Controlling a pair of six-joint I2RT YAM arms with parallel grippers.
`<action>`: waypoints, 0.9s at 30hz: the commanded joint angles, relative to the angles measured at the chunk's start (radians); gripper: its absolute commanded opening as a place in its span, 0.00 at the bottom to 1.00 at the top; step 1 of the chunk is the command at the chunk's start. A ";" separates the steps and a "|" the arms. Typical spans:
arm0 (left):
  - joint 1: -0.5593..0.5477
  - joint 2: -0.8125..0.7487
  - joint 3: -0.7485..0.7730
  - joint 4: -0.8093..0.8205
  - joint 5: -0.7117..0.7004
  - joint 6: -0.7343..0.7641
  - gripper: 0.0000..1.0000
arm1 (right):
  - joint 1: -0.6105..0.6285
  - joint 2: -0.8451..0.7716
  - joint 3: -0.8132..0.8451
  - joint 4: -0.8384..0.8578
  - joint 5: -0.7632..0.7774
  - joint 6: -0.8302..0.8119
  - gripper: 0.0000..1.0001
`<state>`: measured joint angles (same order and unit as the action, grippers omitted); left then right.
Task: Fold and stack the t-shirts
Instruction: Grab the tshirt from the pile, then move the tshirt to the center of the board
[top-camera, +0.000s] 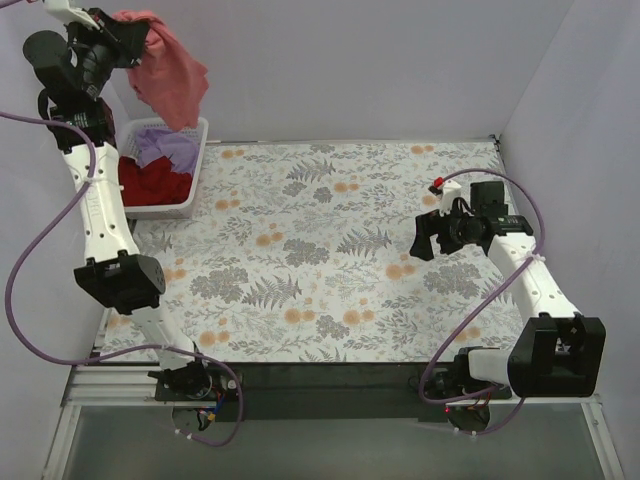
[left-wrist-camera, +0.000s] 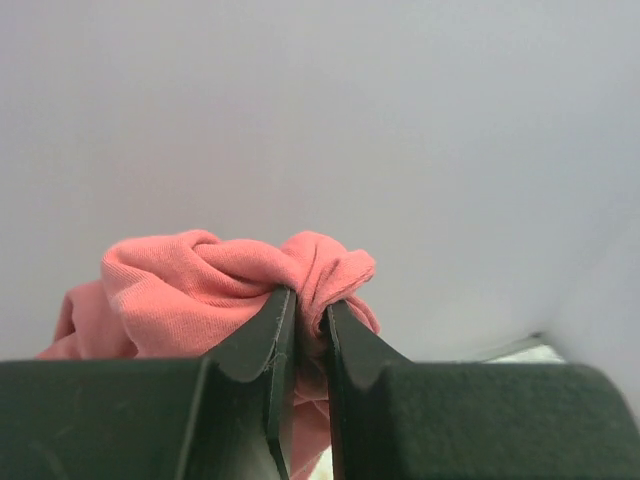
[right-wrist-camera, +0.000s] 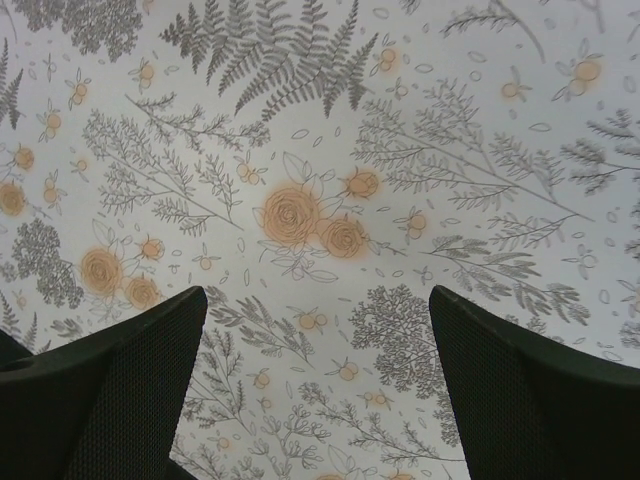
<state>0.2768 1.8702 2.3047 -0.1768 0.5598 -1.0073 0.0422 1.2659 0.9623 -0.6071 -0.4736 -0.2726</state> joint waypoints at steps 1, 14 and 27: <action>-0.100 -0.037 0.025 0.062 0.104 -0.102 0.00 | 0.001 -0.043 0.075 0.044 0.087 0.018 0.98; -0.315 -0.252 -0.466 0.241 0.556 -0.300 0.34 | -0.007 -0.092 0.234 0.127 0.294 0.073 0.98; -0.286 -0.493 -1.108 -0.171 0.482 0.273 0.91 | 0.030 0.030 0.219 -0.017 0.056 -0.059 0.98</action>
<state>-0.0013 1.4448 1.2324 -0.1837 1.0592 -0.9695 0.0502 1.2236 1.1946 -0.5552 -0.3660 -0.2993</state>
